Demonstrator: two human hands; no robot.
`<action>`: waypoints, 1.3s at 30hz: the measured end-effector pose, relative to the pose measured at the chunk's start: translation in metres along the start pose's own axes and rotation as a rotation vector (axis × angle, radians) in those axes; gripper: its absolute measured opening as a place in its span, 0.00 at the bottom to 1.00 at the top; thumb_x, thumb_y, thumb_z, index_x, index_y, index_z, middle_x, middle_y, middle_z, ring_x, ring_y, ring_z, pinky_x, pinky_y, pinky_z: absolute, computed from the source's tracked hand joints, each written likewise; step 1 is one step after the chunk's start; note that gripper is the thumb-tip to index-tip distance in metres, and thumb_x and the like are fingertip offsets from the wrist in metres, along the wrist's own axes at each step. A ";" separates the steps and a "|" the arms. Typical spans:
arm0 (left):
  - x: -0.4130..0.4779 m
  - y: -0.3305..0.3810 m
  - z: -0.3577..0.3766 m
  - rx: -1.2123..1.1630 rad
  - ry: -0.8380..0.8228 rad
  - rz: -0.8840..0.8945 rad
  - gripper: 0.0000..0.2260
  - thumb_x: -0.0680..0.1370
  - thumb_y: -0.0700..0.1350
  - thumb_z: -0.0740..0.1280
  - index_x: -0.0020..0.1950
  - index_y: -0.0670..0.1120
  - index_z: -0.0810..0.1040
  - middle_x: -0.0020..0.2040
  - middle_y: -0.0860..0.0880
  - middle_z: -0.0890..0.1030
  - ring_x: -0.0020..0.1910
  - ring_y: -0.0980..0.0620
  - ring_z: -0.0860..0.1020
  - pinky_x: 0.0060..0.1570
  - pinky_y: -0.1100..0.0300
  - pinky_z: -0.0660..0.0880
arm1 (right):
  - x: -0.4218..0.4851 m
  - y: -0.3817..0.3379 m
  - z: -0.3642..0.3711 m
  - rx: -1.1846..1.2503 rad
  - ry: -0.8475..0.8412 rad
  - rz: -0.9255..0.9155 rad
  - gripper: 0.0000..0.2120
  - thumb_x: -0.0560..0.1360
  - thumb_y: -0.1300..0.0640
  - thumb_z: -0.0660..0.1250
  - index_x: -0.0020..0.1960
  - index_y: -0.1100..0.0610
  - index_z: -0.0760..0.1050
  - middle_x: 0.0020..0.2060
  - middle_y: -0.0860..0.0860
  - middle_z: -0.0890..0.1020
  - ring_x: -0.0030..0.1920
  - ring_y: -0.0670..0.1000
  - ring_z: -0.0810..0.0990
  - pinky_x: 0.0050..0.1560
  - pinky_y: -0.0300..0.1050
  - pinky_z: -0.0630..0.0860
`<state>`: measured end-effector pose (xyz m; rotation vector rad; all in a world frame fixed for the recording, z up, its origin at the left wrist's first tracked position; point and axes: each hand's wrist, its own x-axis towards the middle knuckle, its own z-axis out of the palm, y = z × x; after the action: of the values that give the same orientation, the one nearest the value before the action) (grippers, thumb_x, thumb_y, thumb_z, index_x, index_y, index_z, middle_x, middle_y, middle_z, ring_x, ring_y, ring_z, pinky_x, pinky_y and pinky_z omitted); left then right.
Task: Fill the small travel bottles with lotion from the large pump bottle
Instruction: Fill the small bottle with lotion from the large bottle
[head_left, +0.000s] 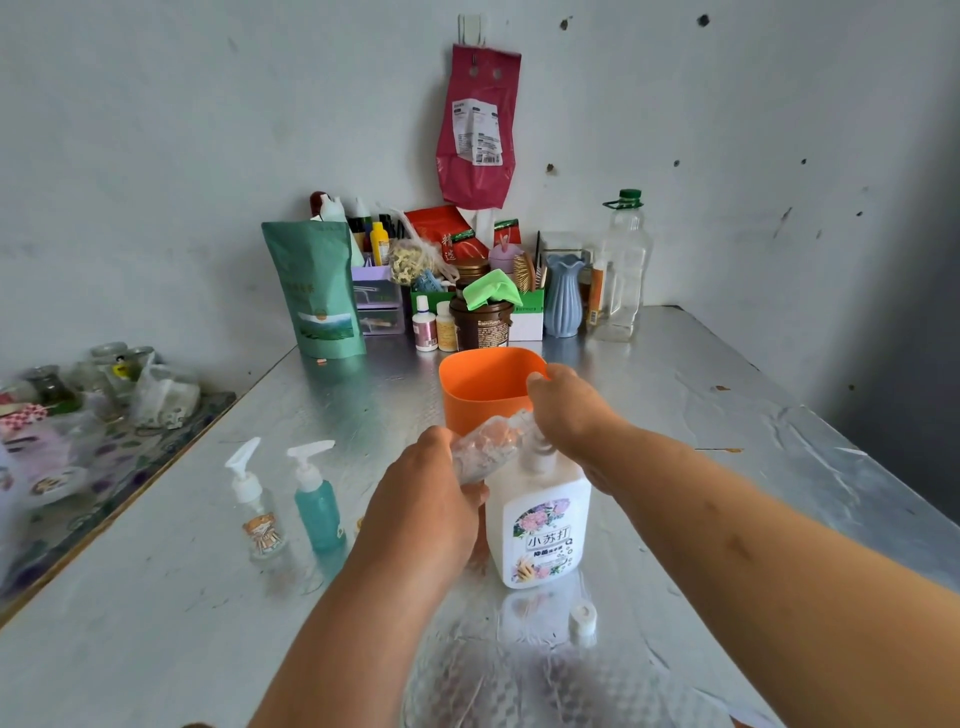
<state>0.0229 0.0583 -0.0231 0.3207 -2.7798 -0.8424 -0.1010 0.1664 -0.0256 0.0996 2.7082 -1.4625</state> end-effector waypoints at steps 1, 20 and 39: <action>0.000 0.000 0.000 0.000 0.000 0.005 0.14 0.77 0.47 0.69 0.61 0.51 0.71 0.55 0.52 0.79 0.53 0.49 0.77 0.47 0.58 0.70 | 0.001 0.001 0.000 0.010 0.005 -0.001 0.29 0.71 0.47 0.47 0.70 0.52 0.64 0.51 0.53 0.67 0.51 0.56 0.64 0.52 0.51 0.59; -0.003 0.004 -0.004 -0.005 -0.025 0.004 0.16 0.77 0.47 0.69 0.64 0.51 0.71 0.58 0.51 0.79 0.56 0.49 0.77 0.52 0.57 0.73 | -0.009 -0.001 -0.010 -0.001 0.054 0.002 0.24 0.81 0.50 0.49 0.75 0.55 0.57 0.72 0.59 0.64 0.72 0.61 0.62 0.72 0.61 0.58; -0.003 -0.002 0.001 -0.003 -0.049 0.004 0.14 0.78 0.47 0.68 0.63 0.50 0.71 0.57 0.50 0.79 0.56 0.48 0.77 0.53 0.55 0.74 | -0.012 0.009 -0.001 0.064 0.029 0.014 0.24 0.82 0.58 0.48 0.78 0.55 0.53 0.74 0.56 0.63 0.73 0.57 0.62 0.74 0.56 0.57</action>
<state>0.0254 0.0575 -0.0256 0.2976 -2.8231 -0.8649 -0.0882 0.1721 -0.0317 0.1431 2.6773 -1.5567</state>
